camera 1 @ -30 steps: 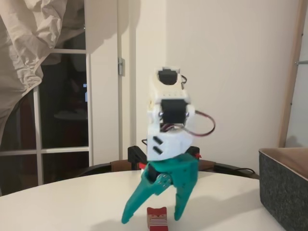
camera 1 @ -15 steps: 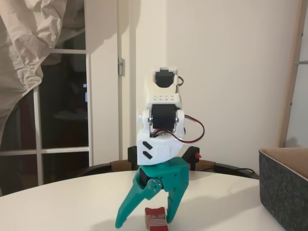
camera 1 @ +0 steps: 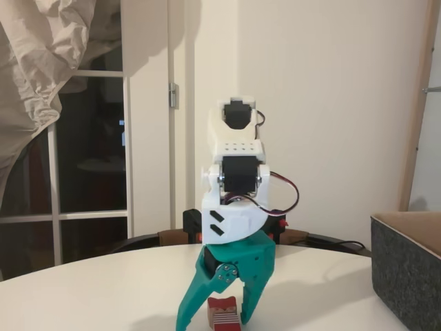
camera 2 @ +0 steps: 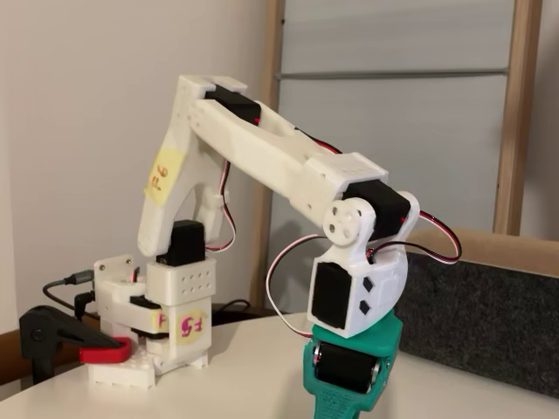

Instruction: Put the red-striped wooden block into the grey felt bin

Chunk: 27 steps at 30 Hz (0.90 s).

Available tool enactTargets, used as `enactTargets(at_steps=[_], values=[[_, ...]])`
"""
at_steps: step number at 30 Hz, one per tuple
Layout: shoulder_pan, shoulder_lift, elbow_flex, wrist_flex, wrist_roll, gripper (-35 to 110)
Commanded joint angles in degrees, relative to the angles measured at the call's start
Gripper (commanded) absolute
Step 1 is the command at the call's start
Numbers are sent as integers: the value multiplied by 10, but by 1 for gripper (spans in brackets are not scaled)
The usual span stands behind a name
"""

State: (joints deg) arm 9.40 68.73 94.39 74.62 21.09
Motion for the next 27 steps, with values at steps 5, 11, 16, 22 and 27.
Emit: enactTargets(at_steps=[5,11,16,22,27], values=[[-1,-5,-2,-4,2,31],[-1,-8,-3,-8,2,24],[-1,-9,-3,-11,1,19],[2,-9,-4,-11,6,14],[10,-5,-4,-11,17,12]])
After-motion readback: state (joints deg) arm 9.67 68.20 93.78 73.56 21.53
